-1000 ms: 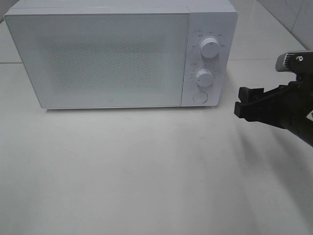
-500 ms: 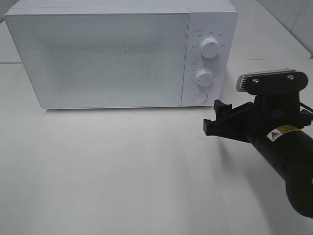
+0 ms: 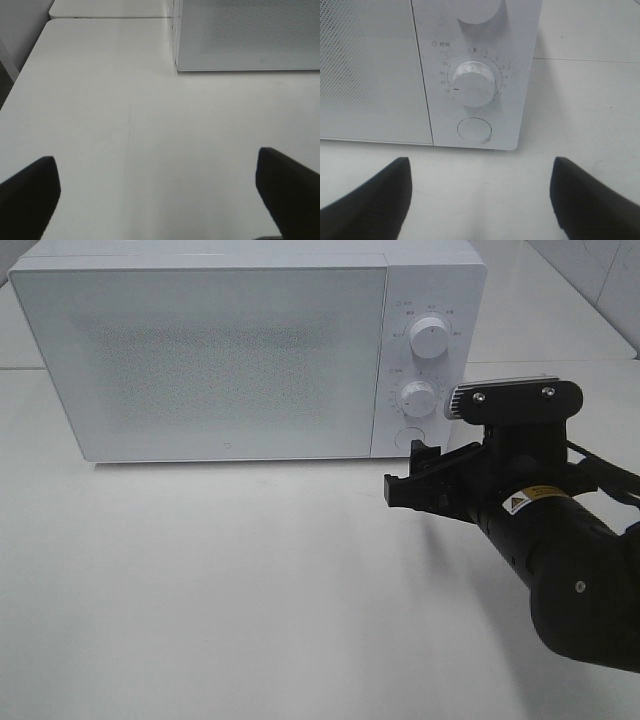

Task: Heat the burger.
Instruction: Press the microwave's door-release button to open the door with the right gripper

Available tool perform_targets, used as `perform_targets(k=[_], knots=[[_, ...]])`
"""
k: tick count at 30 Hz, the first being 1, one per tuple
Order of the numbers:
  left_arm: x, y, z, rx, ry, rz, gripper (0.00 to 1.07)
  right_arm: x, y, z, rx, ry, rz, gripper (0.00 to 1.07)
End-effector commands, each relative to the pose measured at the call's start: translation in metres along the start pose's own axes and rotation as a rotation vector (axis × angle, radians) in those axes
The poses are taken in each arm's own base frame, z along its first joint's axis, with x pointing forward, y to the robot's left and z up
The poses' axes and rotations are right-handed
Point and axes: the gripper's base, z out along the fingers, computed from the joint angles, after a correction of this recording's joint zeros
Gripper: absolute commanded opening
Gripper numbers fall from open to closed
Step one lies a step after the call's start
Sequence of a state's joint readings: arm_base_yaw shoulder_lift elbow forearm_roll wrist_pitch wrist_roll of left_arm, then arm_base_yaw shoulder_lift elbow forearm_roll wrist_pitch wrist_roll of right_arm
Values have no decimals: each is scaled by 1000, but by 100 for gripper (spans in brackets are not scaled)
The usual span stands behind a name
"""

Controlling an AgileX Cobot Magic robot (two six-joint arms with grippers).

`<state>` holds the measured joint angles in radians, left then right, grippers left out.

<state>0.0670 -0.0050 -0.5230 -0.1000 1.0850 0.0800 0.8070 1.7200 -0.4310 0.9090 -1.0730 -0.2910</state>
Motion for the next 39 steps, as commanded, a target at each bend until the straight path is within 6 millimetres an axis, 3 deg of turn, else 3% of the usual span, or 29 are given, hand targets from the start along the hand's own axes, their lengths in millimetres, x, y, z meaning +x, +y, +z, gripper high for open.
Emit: perform_targets(k=[1, 5, 10, 14, 15, 16, 17, 19, 20, 21, 23, 27, 33, 39], knots=[[0, 0, 0, 2, -14, -5, 100, -1, 2, 1, -5, -2, -11, 75], [0, 0, 0, 2, -14, -5, 100, -1, 2, 1, -6, 0, 12, 75], [0, 0, 0, 2, -14, -5, 100, -1, 2, 1, -6, 3, 162, 67], [0, 0, 0, 2, -14, -5, 100, 1, 3, 1, -7, 27, 450, 53], [0, 0, 0, 2, -14, -5, 100, 1, 3, 1, -7, 27, 450, 53], [0, 0, 0, 2, -14, -5, 100, 2, 3, 1, -5, 34, 587, 47], [0, 0, 0, 2, -14, -5, 100, 2, 3, 1, -5, 34, 587, 47], [0, 0, 0, 2, -14, -5, 100, 3, 3, 1, 0, 44, 832, 37], [0, 0, 0, 2, -14, -5, 100, 3, 3, 1, 0, 44, 832, 37], [0, 0, 0, 2, -14, -5, 100, 3, 3, 1, 2, 45, 968, 30], [0, 0, 0, 2, -14, -5, 100, 3, 4, 1, 0, 46, 1021, 27], [0, 0, 0, 2, -14, -5, 100, 3, 4, 1, 5, 48, 1308, 14], [0, 0, 0, 2, -14, -5, 100, 3, 4, 1, 9, 48, 1494, 0], [0, 0, 0, 2, -14, -5, 100, 3, 4, 1, 11, 48, 1586, 0]])
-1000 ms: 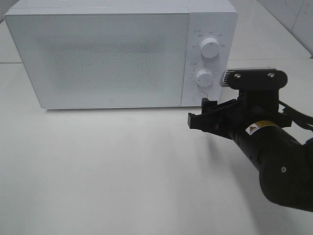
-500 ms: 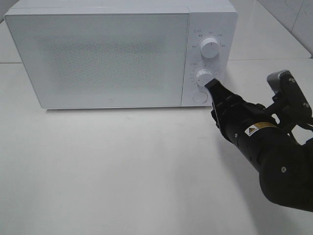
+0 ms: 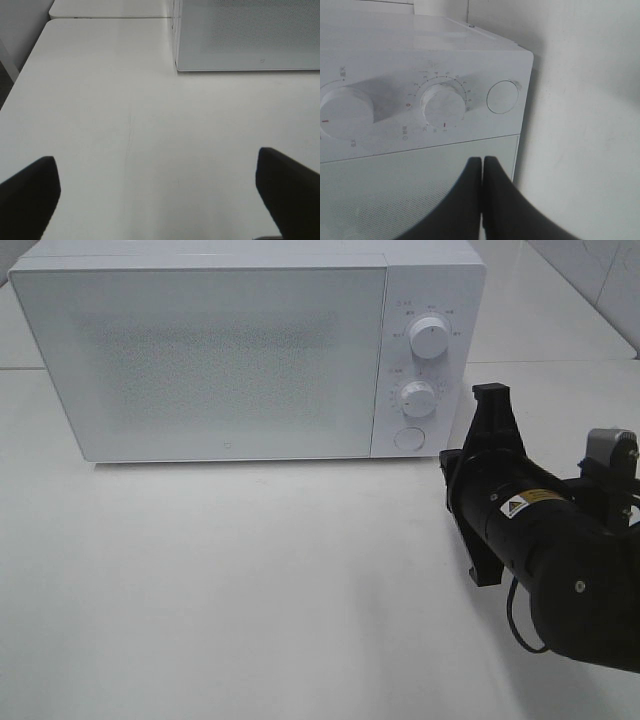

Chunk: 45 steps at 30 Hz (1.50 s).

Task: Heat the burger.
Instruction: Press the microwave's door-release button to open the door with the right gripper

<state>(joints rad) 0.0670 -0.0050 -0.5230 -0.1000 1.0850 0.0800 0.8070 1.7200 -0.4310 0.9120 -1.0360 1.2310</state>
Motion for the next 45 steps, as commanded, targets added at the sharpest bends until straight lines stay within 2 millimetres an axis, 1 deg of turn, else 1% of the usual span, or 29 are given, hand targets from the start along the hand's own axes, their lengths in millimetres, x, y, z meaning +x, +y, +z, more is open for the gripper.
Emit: perform_targets(k=[1, 5, 7, 10, 12, 13, 15, 18, 20, 21, 23, 24, 26, 29, 31, 32, 34, 35, 36, 37, 39, 42, 44, 45], knots=[[0, 0, 0, 2, -14, -5, 100, 3, 1, 1, 1, 15, 85, 0], [0, 0, 0, 2, -14, -5, 100, 4, 3, 2, -5, 17, 90, 0], [0, 0, 0, 2, -14, -5, 100, 6, 6, 7, -21, 9, 69, 0], [0, 0, 0, 2, -14, -5, 100, 7, 6, 8, -24, 4, 68, 0], [0, 0, 0, 2, -14, -5, 100, 13, 2, 17, -18, -2, 63, 0], [0, 0, 0, 2, -14, -5, 100, 13, 2, 17, -18, -2, 63, 0], [0, 0, 0, 2, -14, -5, 100, 16, -1, 23, -7, -13, 74, 0], [0, 0, 0, 2, -14, -5, 100, 16, -1, 26, -5, -22, 84, 0], [0, 0, 0, 2, -14, -5, 100, 16, 0, 35, -6, -34, 92, 0], [0, 0, 0, 2, -14, -5, 100, 16, 0, 35, -6, -34, 92, 0], [0, 0, 0, 2, -14, -5, 100, 16, 1, 46, 2, -47, 101, 0], [0, 0, 0, 2, -14, -5, 100, 16, 1, 46, 2, -47, 101, 0], [0, 0, 0, 2, -14, -5, 100, 18, 1, 54, 2, -46, 87, 0], [0, 0, 0, 2, -14, -5, 100, 19, 0, 56, 2, -49, 87, 0], [0, 0, 0, 2, -14, -5, 100, 21, -2, 67, 17, -47, 79, 0], [0, 0, 0, 2, -14, -5, 100, 21, -2, 67, 17, -47, 79, 0], [0, 0, 0, 2, -14, -5, 100, 21, 0, 75, 15, -51, 82, 0], [0, 0, 0, 2, -14, -5, 100, 21, 0, 75, 15, -51, 82, 0], [0, 0, 0, 2, -14, -5, 100, 21, 2, 79, 8, -52, 81, 0], [0, 0, 0, 2, -14, -5, 100, 21, 2, 79, 8, -52, 81, 0], [0, 0, 0, 2, -14, -5, 100, 22, 2, 85, 20, -54, 76, 0], [0, 0, 0, 2, -14, -5, 100, 22, 3, 87, 19, -56, 74, 0], [0, 0, 0, 2, -14, -5, 100, 24, -2, 96, 47, -55, 73, 0], [0, 0, 0, 2, -14, -5, 100, 24, -2, 96, 47, -55, 73, 0]])
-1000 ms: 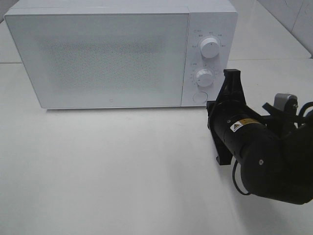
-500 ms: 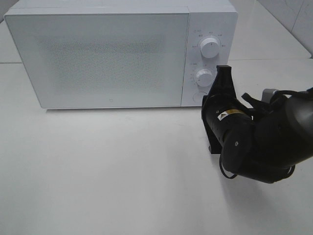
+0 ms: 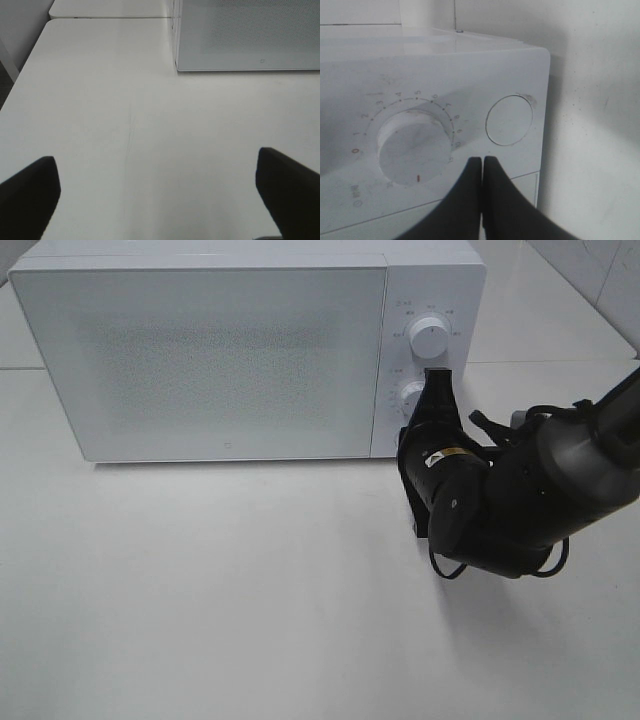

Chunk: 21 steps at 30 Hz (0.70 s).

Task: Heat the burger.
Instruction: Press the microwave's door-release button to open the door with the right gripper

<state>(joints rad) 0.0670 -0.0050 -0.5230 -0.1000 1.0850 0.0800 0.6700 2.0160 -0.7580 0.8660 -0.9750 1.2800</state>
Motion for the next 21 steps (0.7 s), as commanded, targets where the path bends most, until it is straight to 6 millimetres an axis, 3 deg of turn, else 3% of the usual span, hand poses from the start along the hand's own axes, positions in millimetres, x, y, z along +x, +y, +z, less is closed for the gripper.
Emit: perform_targets(k=[1, 21], knots=[[0, 0, 0, 2, -14, -5, 100, 3, -4, 8, 25, 6, -20, 0], [0, 0, 0, 2, -14, -5, 100, 4, -11, 43, 26, -43, -26, 0]])
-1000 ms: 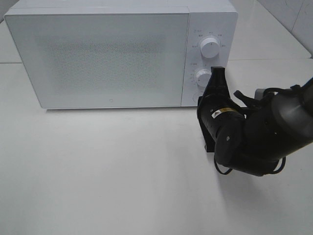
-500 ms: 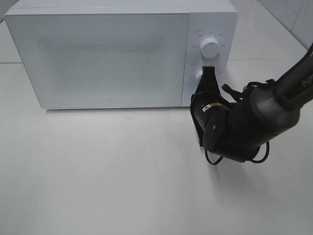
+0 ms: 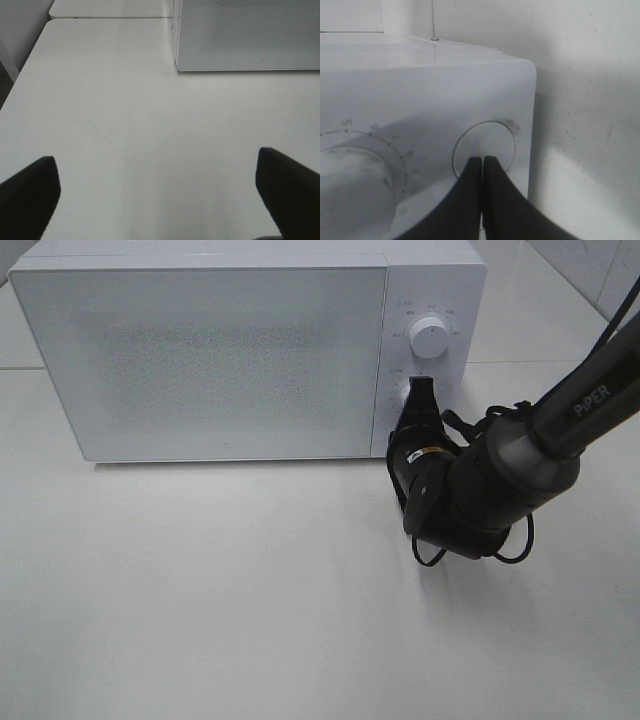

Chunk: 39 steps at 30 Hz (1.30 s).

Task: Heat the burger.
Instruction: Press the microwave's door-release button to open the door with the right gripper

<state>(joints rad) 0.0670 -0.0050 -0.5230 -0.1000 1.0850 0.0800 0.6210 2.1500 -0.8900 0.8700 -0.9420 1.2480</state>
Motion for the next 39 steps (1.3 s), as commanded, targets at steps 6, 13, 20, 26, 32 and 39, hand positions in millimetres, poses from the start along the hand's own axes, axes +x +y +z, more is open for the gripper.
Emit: perform_targets(k=[6, 13, 20, 26, 32, 39], knots=[[0, 0, 0, 2, -14, -5, 100, -6, 4, 8, -10, -32, -31, 0], [0, 0, 0, 2, -14, -5, 100, -4, 12, 15, -51, -36, -20, 0], [0, 0, 0, 2, -14, -5, 100, -3, 26, 17, -158, -65, -4, 0], [0, 0, 0, 2, -14, -5, 100, -2, 36, 20, -234, -82, 19, 0], [0, 0, 0, 2, -14, -5, 100, 6, 55, 26, -362, -85, 40, 0], [0, 0, 0, 2, -14, -5, 100, 8, 59, 27, -373, -82, 47, 0]])
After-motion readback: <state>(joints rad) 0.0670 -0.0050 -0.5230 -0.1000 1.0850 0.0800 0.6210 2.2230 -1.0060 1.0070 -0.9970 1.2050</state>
